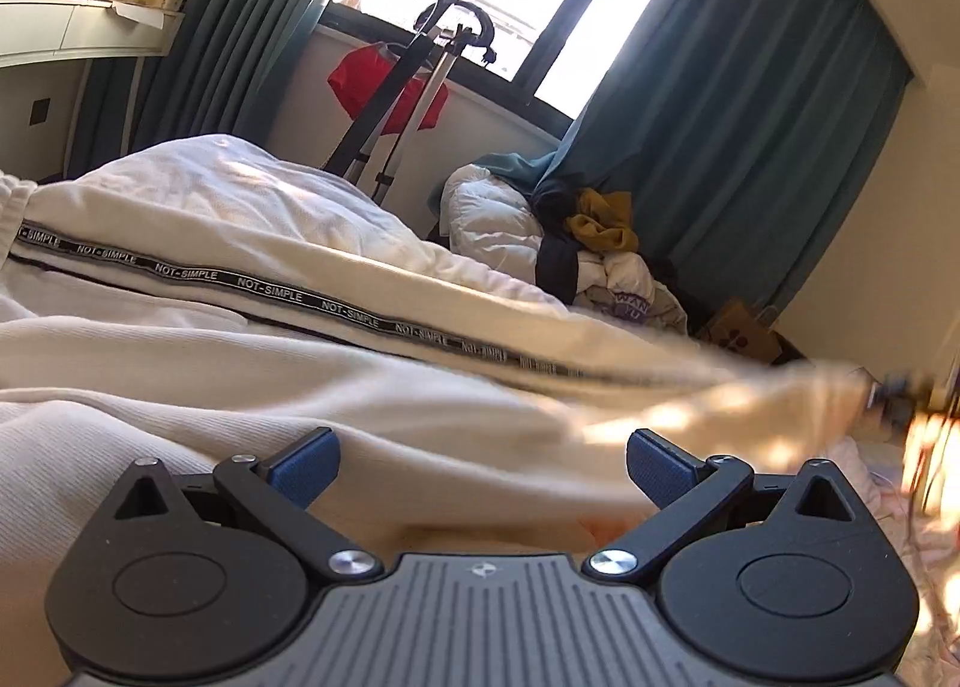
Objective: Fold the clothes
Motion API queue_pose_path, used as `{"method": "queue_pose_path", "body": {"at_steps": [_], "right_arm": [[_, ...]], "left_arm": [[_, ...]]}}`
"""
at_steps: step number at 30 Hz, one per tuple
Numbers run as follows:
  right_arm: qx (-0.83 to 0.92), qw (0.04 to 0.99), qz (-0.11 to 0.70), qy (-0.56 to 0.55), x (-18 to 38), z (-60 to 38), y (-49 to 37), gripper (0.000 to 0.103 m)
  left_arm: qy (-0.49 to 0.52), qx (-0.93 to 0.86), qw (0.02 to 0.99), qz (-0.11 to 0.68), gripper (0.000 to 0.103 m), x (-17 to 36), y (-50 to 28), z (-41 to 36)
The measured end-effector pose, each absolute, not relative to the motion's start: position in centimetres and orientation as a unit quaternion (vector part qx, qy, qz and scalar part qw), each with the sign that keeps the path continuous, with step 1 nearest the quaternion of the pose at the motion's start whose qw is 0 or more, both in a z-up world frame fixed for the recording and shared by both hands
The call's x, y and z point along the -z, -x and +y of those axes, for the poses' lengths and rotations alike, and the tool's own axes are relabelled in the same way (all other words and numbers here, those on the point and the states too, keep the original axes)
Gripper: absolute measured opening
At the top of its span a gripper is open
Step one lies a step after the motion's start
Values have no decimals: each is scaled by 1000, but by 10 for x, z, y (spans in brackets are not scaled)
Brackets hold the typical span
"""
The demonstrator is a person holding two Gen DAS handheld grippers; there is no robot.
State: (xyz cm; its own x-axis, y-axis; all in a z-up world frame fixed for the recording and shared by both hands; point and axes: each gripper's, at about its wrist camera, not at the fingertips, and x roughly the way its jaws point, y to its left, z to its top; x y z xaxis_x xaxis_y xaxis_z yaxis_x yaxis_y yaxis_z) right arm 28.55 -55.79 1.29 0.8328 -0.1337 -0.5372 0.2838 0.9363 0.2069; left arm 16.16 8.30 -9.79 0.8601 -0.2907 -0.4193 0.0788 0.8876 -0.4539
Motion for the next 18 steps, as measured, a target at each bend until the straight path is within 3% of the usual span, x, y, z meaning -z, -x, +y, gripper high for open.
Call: {"method": "queue_pose_path", "body": {"at_steps": [7,18], "right_arm": [[143,920,339,-136,69,-583,-262,13],[226,867,293,-334,43,-561,-162,29]], "left_arm": [[212,94,941,247,103,99,-162,82],[261,113,914,290,103,97,-157,93]]}}
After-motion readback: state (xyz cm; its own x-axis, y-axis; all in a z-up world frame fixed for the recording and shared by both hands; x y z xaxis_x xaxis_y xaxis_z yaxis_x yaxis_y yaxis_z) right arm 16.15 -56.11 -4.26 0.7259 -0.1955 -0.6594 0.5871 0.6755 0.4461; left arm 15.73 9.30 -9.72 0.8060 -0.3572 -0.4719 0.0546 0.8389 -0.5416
